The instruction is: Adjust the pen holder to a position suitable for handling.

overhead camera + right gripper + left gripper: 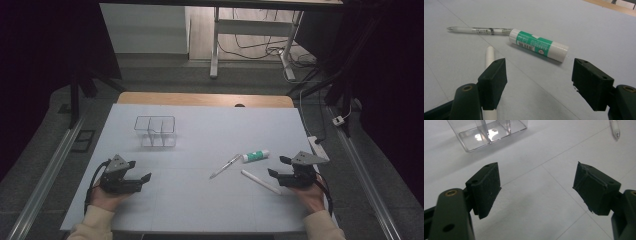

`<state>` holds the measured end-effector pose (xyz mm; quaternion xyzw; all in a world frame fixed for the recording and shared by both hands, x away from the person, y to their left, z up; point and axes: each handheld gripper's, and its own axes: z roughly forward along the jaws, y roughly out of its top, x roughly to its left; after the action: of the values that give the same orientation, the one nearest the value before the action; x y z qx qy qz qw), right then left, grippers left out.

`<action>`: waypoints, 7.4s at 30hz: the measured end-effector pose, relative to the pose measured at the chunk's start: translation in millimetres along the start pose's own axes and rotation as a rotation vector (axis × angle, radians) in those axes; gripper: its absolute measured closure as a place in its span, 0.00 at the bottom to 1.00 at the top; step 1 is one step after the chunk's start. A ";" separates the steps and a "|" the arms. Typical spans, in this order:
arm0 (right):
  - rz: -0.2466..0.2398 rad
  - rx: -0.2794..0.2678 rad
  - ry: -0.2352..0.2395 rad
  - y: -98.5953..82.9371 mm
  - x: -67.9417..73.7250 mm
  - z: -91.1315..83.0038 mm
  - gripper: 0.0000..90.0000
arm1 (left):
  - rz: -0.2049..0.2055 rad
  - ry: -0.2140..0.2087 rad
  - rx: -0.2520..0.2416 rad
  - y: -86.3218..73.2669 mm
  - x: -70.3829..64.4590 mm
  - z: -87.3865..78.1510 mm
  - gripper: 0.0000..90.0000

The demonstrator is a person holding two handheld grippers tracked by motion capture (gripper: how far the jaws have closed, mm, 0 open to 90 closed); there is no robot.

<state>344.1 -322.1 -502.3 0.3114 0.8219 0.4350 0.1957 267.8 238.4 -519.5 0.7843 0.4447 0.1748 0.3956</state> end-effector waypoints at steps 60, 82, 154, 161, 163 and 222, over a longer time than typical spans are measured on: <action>0.009 0.012 0.008 -0.8 0.1 7.8 0.33 | -0.064 0.158 0.030 34.6 67.4 15.9 0.41; 0.006 0.025 -0.008 -1.1 -0.6 8.5 0.33 | -0.086 0.159 0.026 42.8 96.9 34.3 0.96; -0.007 0.035 -0.021 0.1 0.5 10.5 0.34 | -0.030 0.076 0.032 73.0 91.1 81.0 0.99; -0.007 0.035 -0.017 0.2 0.5 10.9 0.34 | -0.022 0.067 0.033 78.1 85.0 87.2 0.99; -0.006 0.034 -0.016 0.1 0.4 11.2 0.34 | -0.018 0.061 0.035 79.7 83.3 89.1 0.99; -0.011 0.044 -0.024 -0.1 0.8 11.0 0.34 | 0.077 -0.009 0.059 113.0 39.8 131.1 0.99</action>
<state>350.0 -315.1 -508.4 0.3164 0.8306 0.4120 0.2008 434.7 177.8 -517.1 0.8128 0.4175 0.1733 0.3673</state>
